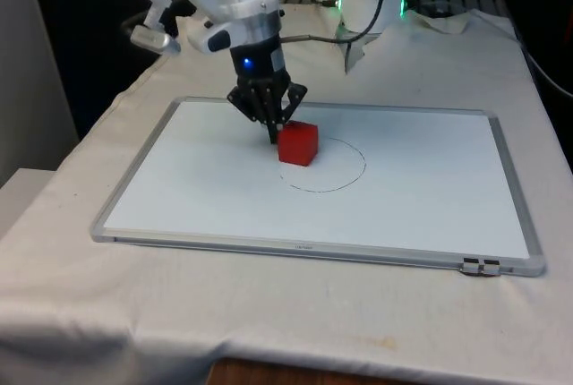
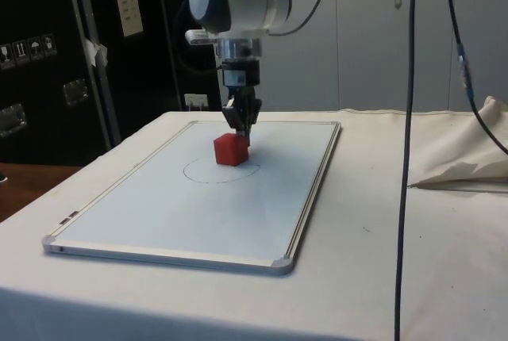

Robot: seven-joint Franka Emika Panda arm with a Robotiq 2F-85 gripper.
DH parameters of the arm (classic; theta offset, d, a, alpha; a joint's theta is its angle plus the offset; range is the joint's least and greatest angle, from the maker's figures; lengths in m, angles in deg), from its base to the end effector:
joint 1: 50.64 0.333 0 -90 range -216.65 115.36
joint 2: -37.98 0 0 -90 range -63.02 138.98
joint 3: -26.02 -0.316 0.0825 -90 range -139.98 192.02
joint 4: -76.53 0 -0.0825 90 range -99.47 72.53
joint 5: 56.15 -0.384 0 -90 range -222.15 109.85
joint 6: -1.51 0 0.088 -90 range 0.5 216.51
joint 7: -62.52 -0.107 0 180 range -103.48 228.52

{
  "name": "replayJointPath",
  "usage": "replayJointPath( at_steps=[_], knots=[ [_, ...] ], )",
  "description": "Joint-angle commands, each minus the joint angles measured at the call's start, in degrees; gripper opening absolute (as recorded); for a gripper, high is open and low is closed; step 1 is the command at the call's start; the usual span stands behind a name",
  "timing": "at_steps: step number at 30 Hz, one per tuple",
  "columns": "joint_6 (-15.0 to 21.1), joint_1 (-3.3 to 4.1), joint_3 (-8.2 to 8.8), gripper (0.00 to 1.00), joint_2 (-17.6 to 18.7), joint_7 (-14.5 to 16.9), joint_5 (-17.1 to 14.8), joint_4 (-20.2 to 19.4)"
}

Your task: Push the cube into the marked area.

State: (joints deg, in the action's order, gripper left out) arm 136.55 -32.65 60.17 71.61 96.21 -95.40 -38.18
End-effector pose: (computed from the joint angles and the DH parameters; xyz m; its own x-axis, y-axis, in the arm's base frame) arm 0.5740 -0.1526 0.1975 0.9896 -0.1433 -0.0114 -0.1434 -0.9786 -0.1478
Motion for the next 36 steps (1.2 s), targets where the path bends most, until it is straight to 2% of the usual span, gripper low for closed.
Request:
replayJointPath(
  at_steps=[1, 2, 8, 10, 12, 18, 19, 21, 27, 28, 36],
  knots=[
    [-0.1, 0.0, -0.29, 0.0, 0.5, -0.3, -0.1, 0.7],
    [-0.4, -0.06, -0.92, 0.0, 1.1, -1.0, -0.5, 1.9],
    [-0.6, 0.06, -2.23, 0.0, 1.8, -2.8, -0.5, 3.7],
    [-0.2, 0.06, -1.95, 0.0, 1.7, -2.5, -0.1, 3.2],
    [-0.3, 0.23, -2.75, 0.0, 1.7, -3.7, -0.4, 3.6],
    [-0.2, 0.74, -3.44, 0.0, 1.1, -5.6, -0.3, 3.5],
    [-0.2, 0.52, -3.38, 0.0, 1.4, -5.2, -0.1, 3.7],
    [-0.3, 0.69, -3.67, 0.0, 1.3, -6.0, -0.3, 3.8],
    [-1.0, 0.46, -3.67, 0.0, 2.0, -6.8, 0.1, 5.9],
    [-0.3, 0.52, -3.72, 0.0, 1.9, -6.4, -0.1, 5.5],
    [-2.3, 0.92, -2.86, 0.0, -0.1, -6.0, 1.8, 6.5]
  ],
)
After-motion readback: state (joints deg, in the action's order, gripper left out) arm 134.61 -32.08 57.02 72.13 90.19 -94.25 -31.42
